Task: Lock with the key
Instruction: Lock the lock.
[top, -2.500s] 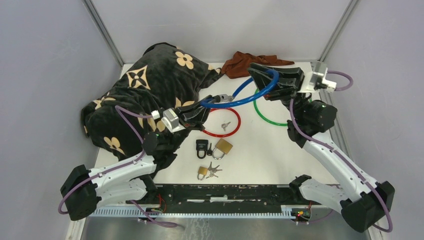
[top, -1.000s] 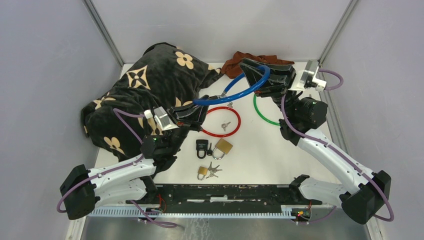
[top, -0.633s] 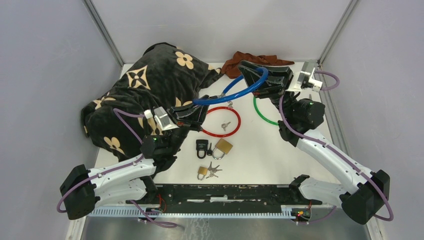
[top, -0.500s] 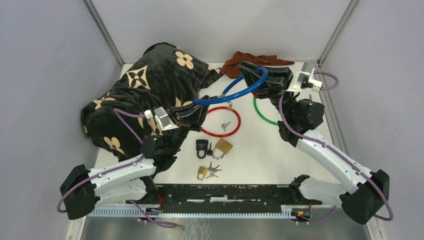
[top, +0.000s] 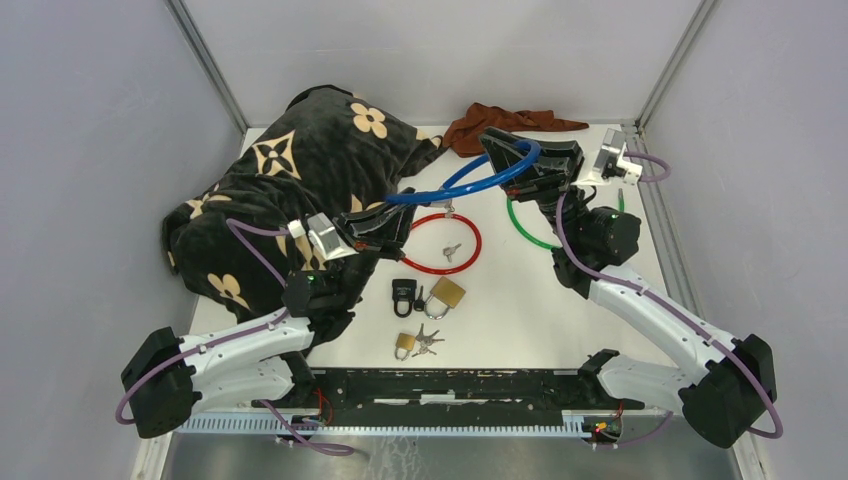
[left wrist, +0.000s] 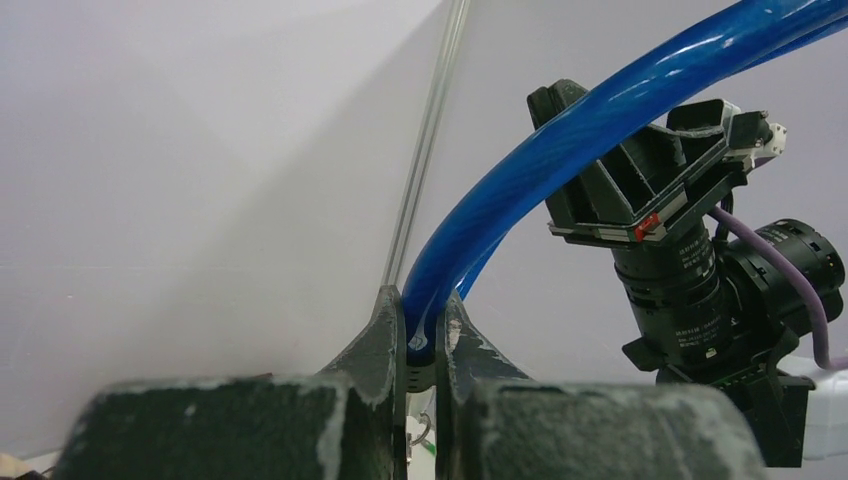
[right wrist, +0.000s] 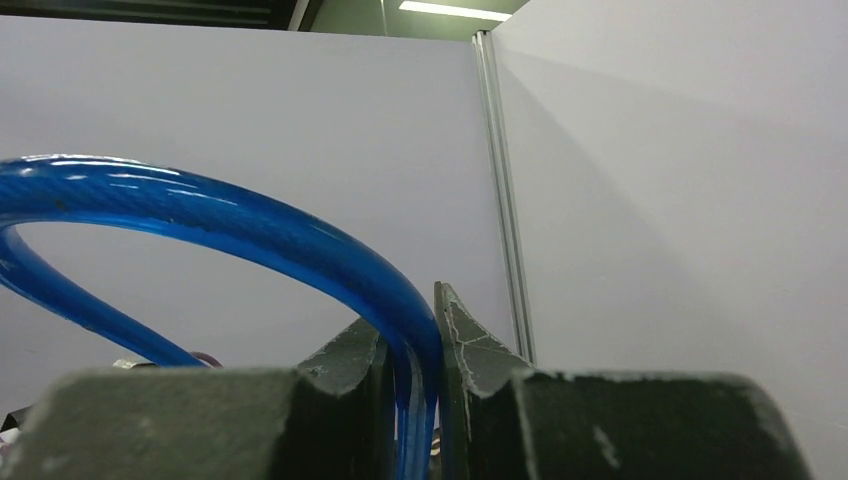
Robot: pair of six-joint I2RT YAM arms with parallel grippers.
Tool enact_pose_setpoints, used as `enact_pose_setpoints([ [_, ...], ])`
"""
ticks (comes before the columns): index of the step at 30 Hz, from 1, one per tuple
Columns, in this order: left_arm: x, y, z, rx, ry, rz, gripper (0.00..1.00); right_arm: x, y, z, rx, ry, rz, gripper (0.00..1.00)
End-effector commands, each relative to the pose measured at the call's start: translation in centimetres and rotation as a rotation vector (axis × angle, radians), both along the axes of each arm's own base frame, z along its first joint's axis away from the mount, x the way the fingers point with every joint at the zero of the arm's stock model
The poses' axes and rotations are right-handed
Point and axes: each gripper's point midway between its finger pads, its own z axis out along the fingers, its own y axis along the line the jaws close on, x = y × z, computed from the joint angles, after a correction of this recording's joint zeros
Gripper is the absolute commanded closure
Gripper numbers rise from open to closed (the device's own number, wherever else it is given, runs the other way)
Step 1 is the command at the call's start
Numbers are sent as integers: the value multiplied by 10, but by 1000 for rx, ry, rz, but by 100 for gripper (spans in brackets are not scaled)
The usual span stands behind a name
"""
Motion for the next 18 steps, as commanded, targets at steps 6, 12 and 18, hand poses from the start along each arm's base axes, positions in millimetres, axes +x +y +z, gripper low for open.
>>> enact_pose_setpoints([
  [6,-17,28,46,-151,-120,24,98,-9,2,-6,13,48,67,77],
  [12,-20,28,46,-137,-135,20,98,-6,9,-8,-13,57,84,75],
  [18,-21,28,46,-137,-137,21,98,0,27,-19,-95,84,126,67],
])
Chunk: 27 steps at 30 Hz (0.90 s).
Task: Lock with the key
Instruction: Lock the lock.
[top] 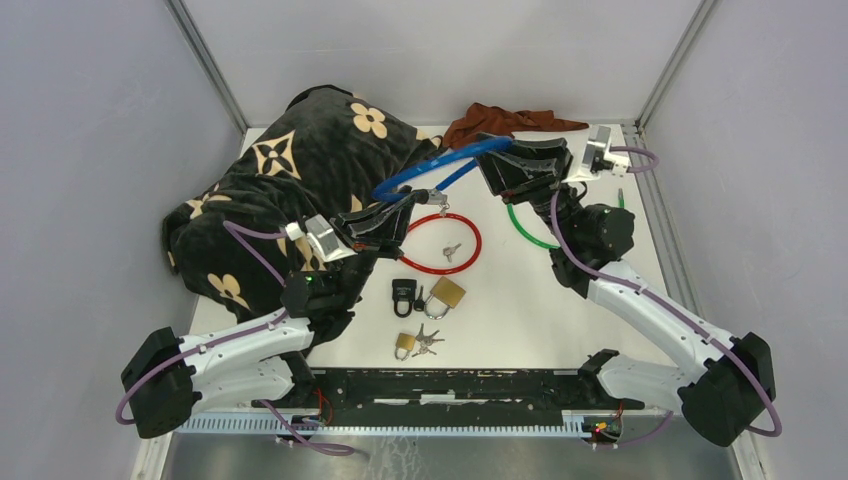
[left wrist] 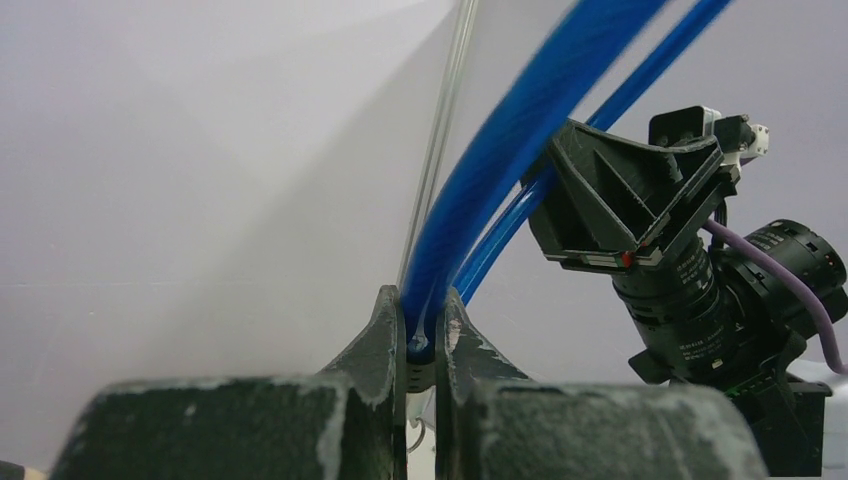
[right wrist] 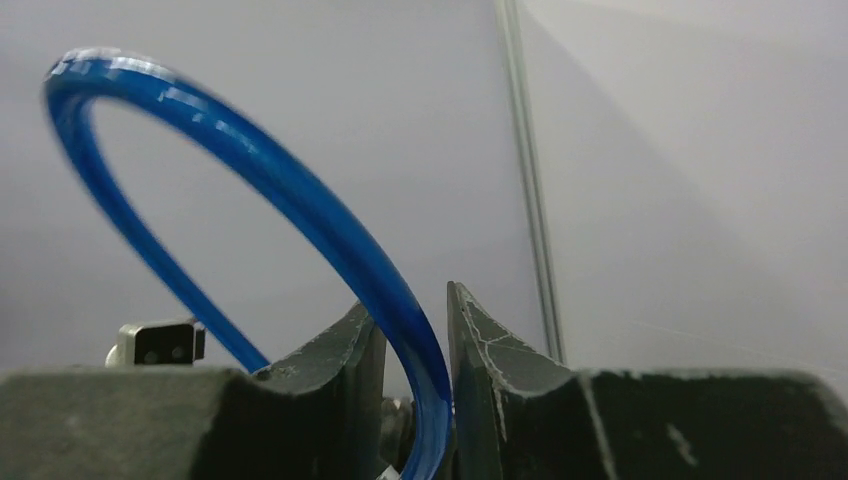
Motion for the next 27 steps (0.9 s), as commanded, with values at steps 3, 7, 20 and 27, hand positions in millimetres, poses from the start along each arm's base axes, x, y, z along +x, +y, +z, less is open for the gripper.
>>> enact_pose_setpoints([
  [3,-20,24,40,-133,-109,-11,98,-5,23,-4,-72,21,112,66],
  [7,-21,24,40,-134,-110,-13,98,-6,29,-4,-98,10,136,66],
  [20,-23,25,41,-133,-121,-13,98,-10,55,-20,-185,4,263,96],
  [27,-22,25,41,-131,-124,-3,98,-11,64,-42,-239,32,294,89],
])
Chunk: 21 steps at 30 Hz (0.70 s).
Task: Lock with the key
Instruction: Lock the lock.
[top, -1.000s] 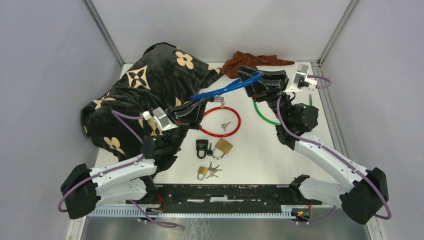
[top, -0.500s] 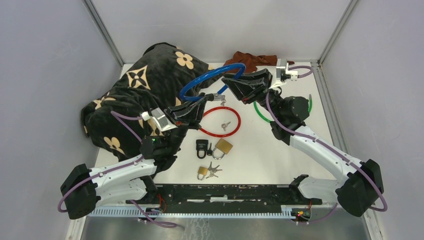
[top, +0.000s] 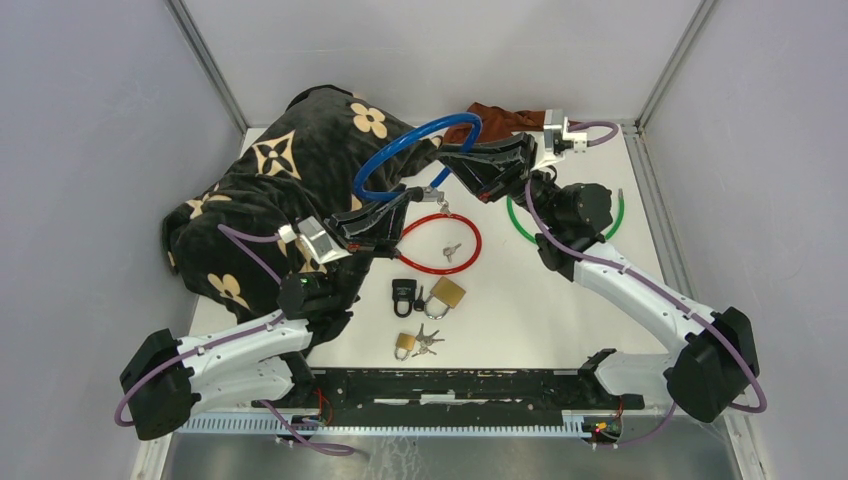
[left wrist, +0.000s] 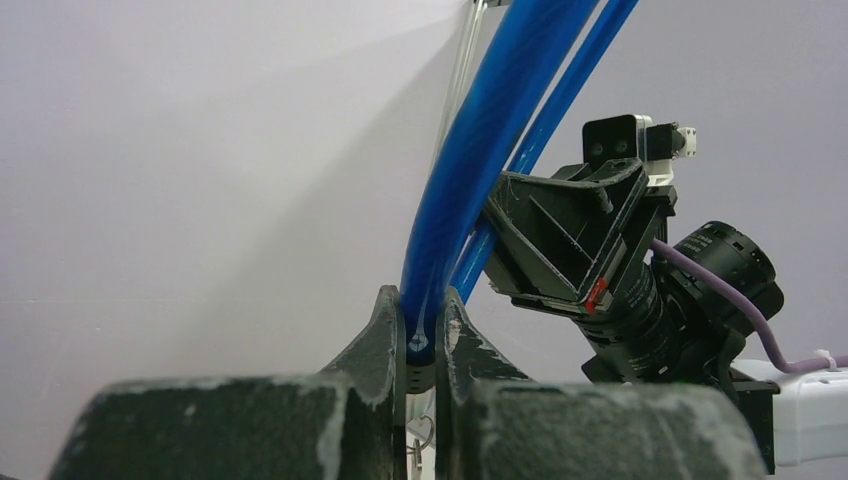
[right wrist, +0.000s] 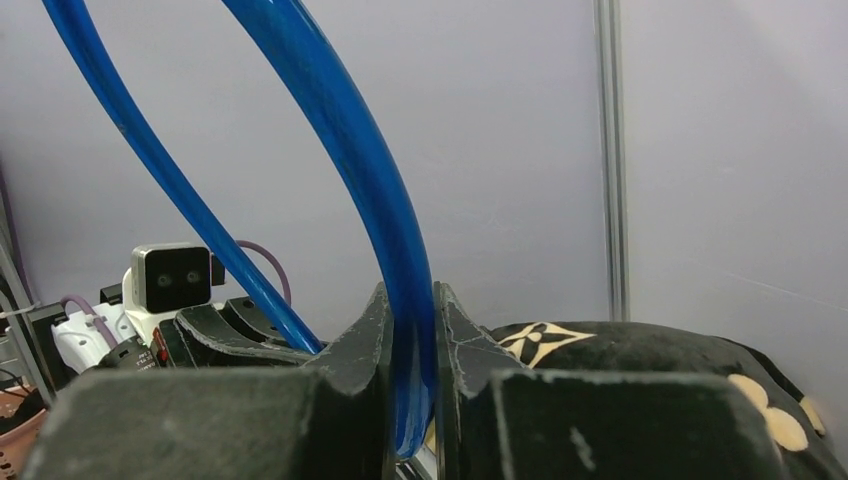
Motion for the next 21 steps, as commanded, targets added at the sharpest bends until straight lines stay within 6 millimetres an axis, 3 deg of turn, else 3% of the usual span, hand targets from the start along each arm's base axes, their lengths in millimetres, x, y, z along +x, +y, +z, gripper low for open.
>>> enact_pose_setpoints([
  [1,-20,18,34,-102,-104,-16,98,-15,14,-16,-71,5,97,87],
  [12,-19,16,32,-95,-100,-20,98,-16,12,-14,-88,-23,70,66],
  [17,-20,16,31,-94,-100,-21,98,-19,12,-12,-134,-66,52,49],
  [21,-20,17,31,-92,-98,-19,98,-29,19,-17,-291,-174,86,32],
])
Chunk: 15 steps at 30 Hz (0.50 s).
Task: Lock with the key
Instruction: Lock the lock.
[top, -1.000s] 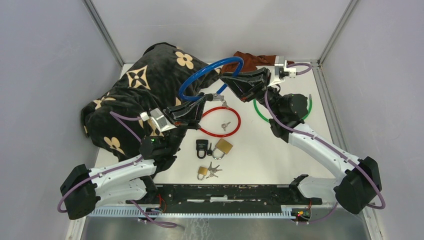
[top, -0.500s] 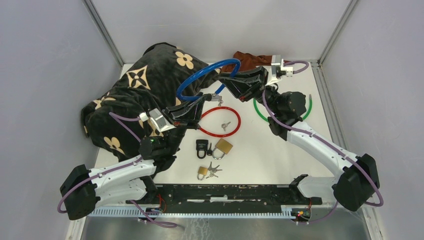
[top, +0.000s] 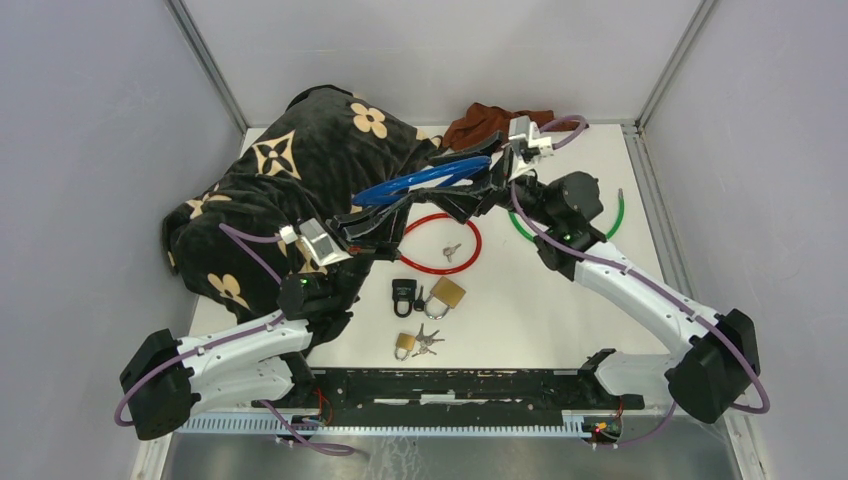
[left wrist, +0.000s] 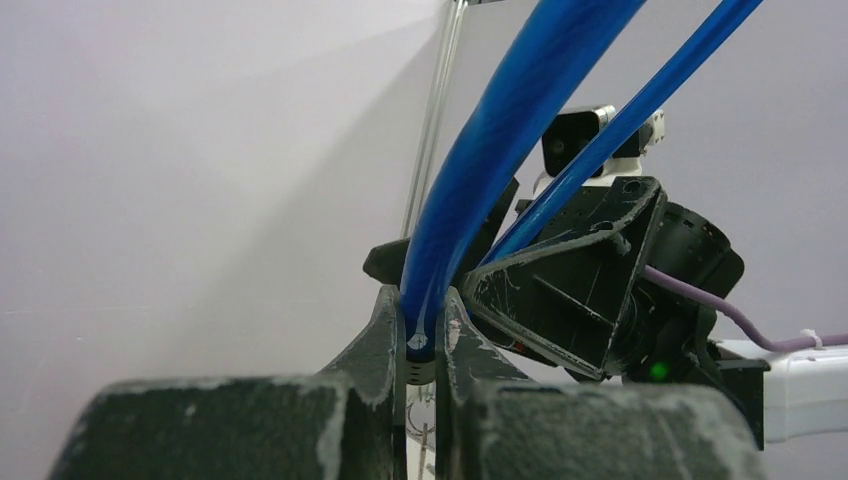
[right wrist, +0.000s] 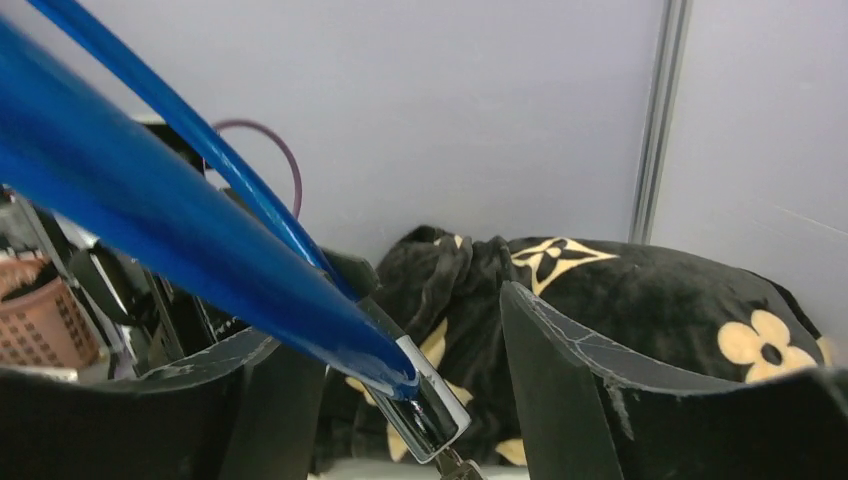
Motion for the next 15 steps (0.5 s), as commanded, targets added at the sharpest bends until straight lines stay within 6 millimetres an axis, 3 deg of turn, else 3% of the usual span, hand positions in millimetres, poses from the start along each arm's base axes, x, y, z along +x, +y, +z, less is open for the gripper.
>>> enact_pose_setpoints([
  [1,-16,21,31,-107,-79,1,98,-23,2,14,-164,-195,60,28],
  [8,-15,22,31,-109,-75,3,98,-31,-7,-17,-388,-350,80,17],
  [12,-16,23,32,-111,-77,1,98,-26,-23,-31,-444,-365,97,15],
  [15,-16,22,32,-109,-75,0,98,-9,-35,-38,-458,-337,72,16],
])
